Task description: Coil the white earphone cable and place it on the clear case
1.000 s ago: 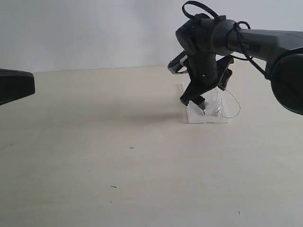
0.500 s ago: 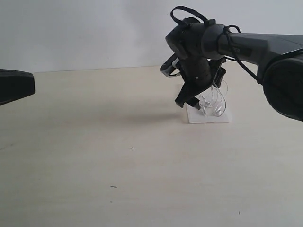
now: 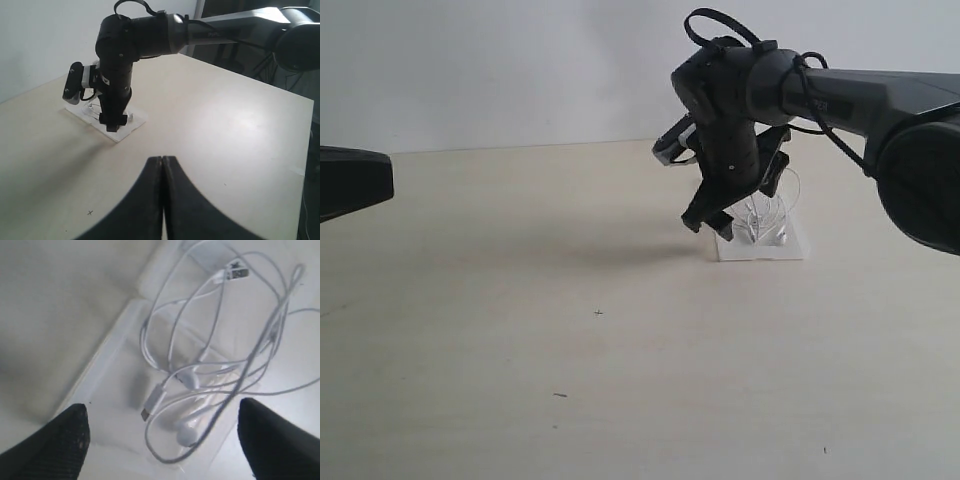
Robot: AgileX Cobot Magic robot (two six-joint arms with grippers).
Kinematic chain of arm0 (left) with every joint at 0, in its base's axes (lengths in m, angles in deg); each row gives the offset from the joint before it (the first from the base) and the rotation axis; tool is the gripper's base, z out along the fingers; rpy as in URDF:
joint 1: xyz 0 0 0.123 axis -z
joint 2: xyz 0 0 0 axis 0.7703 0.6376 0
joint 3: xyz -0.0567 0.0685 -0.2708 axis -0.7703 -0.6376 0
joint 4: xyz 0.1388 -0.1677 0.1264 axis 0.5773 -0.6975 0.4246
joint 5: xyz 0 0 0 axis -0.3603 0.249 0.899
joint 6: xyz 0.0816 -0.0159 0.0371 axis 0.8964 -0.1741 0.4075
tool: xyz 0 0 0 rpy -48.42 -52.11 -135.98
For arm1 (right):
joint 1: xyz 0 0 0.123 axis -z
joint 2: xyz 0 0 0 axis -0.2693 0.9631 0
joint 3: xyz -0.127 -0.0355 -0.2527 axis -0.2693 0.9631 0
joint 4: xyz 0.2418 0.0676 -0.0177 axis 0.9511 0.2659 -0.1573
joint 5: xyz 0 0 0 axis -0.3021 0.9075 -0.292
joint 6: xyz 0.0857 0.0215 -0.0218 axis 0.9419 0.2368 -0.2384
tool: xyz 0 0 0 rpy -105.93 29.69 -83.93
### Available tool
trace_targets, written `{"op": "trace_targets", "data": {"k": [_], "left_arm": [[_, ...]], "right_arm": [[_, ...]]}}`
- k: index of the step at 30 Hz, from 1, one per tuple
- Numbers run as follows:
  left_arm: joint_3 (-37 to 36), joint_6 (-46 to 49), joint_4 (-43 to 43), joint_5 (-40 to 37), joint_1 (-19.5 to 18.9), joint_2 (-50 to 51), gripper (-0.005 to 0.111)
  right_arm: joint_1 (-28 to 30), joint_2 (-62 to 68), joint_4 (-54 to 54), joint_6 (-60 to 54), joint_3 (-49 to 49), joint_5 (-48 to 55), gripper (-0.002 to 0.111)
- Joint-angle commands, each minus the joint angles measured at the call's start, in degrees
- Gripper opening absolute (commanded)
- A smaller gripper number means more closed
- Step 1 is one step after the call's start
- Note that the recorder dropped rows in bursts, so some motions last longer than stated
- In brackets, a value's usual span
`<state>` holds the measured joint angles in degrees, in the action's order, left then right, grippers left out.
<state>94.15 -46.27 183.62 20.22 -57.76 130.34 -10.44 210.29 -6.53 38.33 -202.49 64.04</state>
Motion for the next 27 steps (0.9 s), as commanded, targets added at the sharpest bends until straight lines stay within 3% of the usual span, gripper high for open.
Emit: {"op": "trace_targets", "data": {"k": [1, 6, 17, 22, 25, 27], "left_arm": [[-0.1, -0.3, -0.5, -0.1, 0.0, 0.0, 0.0], [-0.1, -0.3, -0.5, 0.2, 0.0, 0.0, 0.0], [-0.1, -0.3, -0.5, 0.2, 0.0, 0.0, 0.0], [-0.1, -0.3, -0.5, 0.2, 0.0, 0.0, 0.0], [-0.1, -0.3, -0.5, 0.2, 0.0, 0.0, 0.0], [-0.1, -0.4, -0.5, 0.2, 0.0, 0.0, 0.0]], "right_arm": [[-0.9, 0.2, -7.3, 6.0, -0.6, 0.9, 0.077], [-0.7, 0.1, -9.5, 6.9, -0.6, 1.0, 0.077], [-0.6, -2.8, 3.7, 7.7, -0.6, -1.5, 0.072], [-0.6, -6.7, 4.0, 7.6, -0.6, 0.4, 0.07], [-0.6, -10.7, 11.4, 7.8, -0.6, 1.0, 0.058], [-0.6, -13.6, 16.1, 7.5, 1.0, 1.0, 0.04]]}}
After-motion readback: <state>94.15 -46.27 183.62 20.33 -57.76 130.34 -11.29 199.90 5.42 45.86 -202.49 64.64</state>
